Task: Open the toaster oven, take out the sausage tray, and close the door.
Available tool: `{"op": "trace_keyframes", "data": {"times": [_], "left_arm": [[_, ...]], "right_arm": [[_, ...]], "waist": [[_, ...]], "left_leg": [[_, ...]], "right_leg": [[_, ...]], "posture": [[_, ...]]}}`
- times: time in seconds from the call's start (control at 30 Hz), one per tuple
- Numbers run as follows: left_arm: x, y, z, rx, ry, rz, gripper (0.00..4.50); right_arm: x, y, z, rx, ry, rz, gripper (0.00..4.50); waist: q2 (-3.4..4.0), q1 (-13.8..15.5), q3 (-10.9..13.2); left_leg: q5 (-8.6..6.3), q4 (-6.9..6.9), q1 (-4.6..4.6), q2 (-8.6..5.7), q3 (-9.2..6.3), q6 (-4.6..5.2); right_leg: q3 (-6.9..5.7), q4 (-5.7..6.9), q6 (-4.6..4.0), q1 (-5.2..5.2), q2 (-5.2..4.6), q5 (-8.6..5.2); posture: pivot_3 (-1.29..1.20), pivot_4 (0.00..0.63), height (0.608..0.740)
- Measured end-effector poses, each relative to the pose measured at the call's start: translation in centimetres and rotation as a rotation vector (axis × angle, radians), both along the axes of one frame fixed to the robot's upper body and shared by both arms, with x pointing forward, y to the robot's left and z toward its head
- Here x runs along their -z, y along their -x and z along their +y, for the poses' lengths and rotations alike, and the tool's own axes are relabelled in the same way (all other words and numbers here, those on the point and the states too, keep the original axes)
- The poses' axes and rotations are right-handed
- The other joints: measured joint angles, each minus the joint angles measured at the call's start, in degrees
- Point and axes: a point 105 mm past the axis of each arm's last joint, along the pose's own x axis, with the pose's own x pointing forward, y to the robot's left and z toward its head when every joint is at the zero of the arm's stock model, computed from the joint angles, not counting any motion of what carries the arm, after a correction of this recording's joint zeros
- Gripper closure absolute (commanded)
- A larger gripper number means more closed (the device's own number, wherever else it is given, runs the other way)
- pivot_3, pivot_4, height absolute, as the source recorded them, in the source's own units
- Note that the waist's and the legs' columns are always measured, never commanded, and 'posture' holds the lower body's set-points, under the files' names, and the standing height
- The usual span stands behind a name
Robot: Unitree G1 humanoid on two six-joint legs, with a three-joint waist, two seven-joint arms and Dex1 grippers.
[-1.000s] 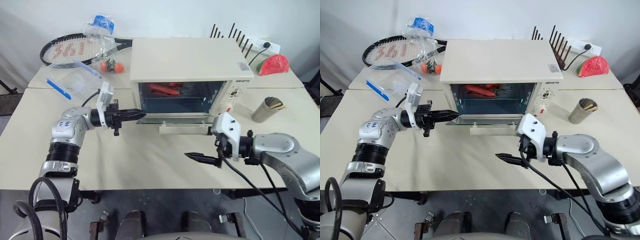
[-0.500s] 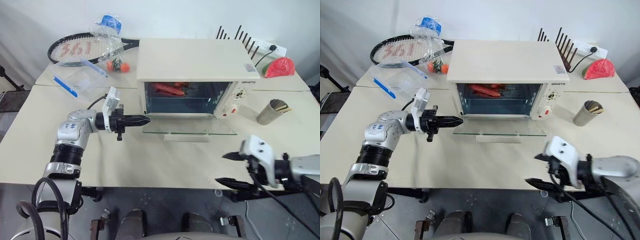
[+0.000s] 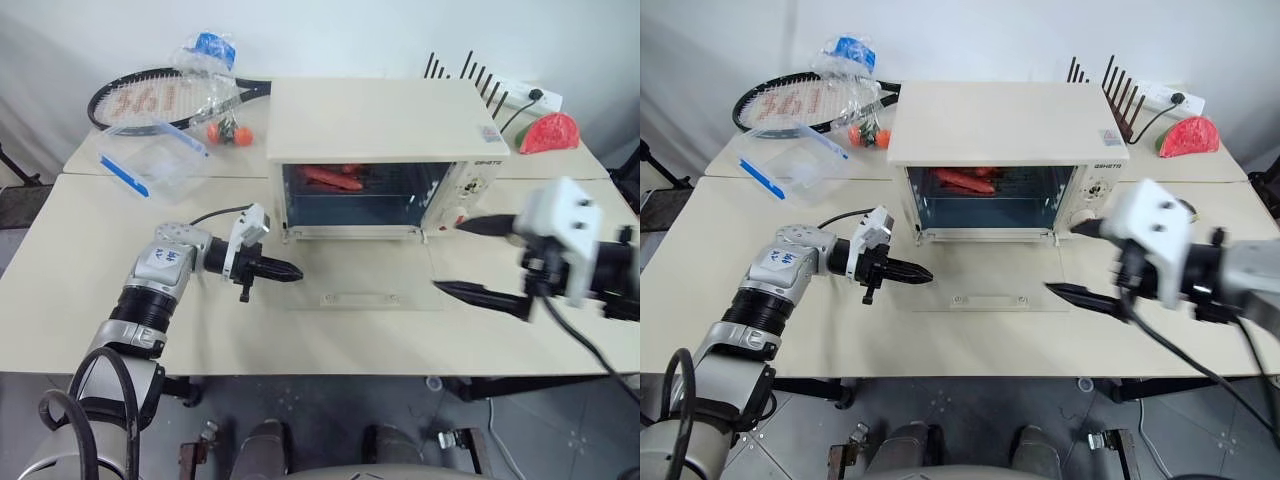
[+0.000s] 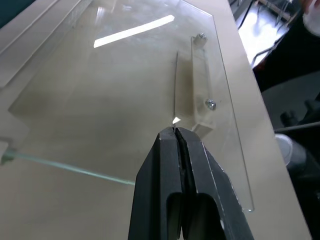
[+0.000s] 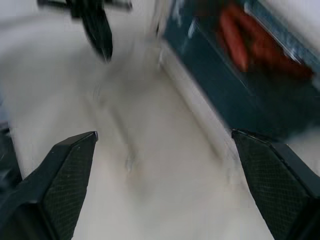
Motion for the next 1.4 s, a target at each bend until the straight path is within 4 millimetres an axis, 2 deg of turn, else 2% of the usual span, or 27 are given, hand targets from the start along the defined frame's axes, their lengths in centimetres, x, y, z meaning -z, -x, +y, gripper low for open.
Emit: {"op": "trace_keyframes", "data": {"times": [0.13,0.23,0.33,0.4,0.5,0.63,0.77,0.97,1.1,1.2,1.3,1.4], "left_arm": [[0.1,0.1,0.3,-0.004,0.005,-0.030,4.46],[0.0,0.3,0.3,-0.016,0.049,-0.059,4.46],[-0.7,0.4,0.1,-0.095,0.254,-0.107,4.46],[-1.5,0.9,0.1,-0.124,0.379,-0.150,4.46],[-2.9,1.3,1.0,-0.199,0.494,-0.249,4.46],[-3.3,2.6,2.1,-0.288,0.608,-0.304,4.46],[-3.1,4.0,2.8,-0.365,0.662,-0.308,4.46],[-2.0,5.3,4.0,-0.470,0.663,-0.299,4.46],[-2.4,5.9,4.3,-0.497,0.683,-0.314,4.46],[-2.7,6.1,4.4,-0.498,0.696,-0.321,4.50],[-2.6,6.3,4.9,-0.510,0.696,-0.311,4.50],[-2.6,6.3,5.1,-0.514,0.695,-0.310,4.50]], "right_arm": [[1.8,-3.3,2.7,0.041,0.086,-0.059,0.00],[2.8,-5.8,3.2,0.120,0.154,-0.121,0.00],[2.9,-9.0,3.4,0.226,0.212,-0.227,0.00],[2.7,-10.5,3.6,0.261,0.257,-0.306,0.00],[2.4,-12.1,4.3,0.290,0.312,-0.401,0.00],[3.1,-13.7,4.6,0.290,0.435,-0.491,0.00],[4.5,-14.9,5.6,0.296,0.474,-0.502,0.00],[4.6,-15.3,7.5,0.274,0.524,-0.572,0.00],[4.8,-15.4,8.2,0.265,0.567,-0.614,0.00],[4.9,-15.5,7.9,0.272,0.609,-0.624,0.63],[5.1,-15.8,6.9,0.321,0.669,-0.610,1.55],[5.0,-15.9,6.8,0.341,0.689,-0.617,2.53]], "waist": [[0.00,-0.2,0.0],[0.00,-0.2,0.0],[0.00,-0.7,0.0],[0.00,-1.2,0.0],[0.01,-1.8,0.0],[0.01,-2.6,0.0],[0.01,-3.0,0.0],[0.02,-2.9,0.0],[0.02,-2.9,0.0],[0.02,-2.9,0.0],[0.03,-3.0,0.0],[0.03,-3.0,0.0]], "left_leg": [[0.00,0.09,0.03,0.00,0.05,0.00],[0.00,0.10,-0.04,0.00,0.04,0.00],[0.00,0.13,-0.12,0.00,0.00,0.00],[0.00,0.11,-0.15,-0.01,-0.07,0.00],[0.00,0.07,-0.13,0.00,-0.11,-0.01],[0.00,0.02,-0.11,-0.01,-0.16,-0.01],[0.02,-0.01,-0.11,0.00,-0.21,-0.03],[0.02,-0.02,-0.09,0.00,-0.23,-0.06],[0.02,0.00,-0.08,-0.01,-0.27,-0.06],[0.02,-0.01,-0.06,-0.01,-0.26,-0.07],[0.01,-0.02,-0.06,-0.01,-0.25,-0.07],[0.01,-0.03,-0.06,0.00,-0.25,-0.07]], "right_leg": [[0.04,0.22,0.00,-0.06,-0.02,0.00],[0.06,0.27,0.00,-0.15,-0.03,0.00],[0.02,0.31,0.00,-0.20,-0.04,0.00],[-0.03,0.32,0.00,-0.20,-0.04,0.00],[-0.09,0.34,0.00,-0.20,-0.04,0.00],[-0.12,0.36,0.00,-0.18,-0.06,0.00],[-0.15,0.37,0.00,-0.17,-0.05,0.00],[-0.14,0.37,0.00,-0.16,-0.04,0.00],[-0.14,0.37,0.00,-0.11,-0.05,0.00],[-0.14,0.37,0.00,-0.11,-0.05,0.00],[-0.14,0.37,0.00,-0.12,-0.04,0.00],[-0.14,0.36,0.00,-0.12,-0.04,0.00]], "posture": [[0.00,0.150,0.740],[0.00,0.150,0.740],[0.00,0.150,0.740],[0.00,0.150,0.740],[0.00,0.150,0.740],[0.00,0.150,0.740],[0.00,0.150,0.740],[0.00,0.150,0.740],[0.00,0.150,0.740],[0.00,0.150,0.740],[0.00,0.150,0.740],[0.00,0.150,0.740]]}}
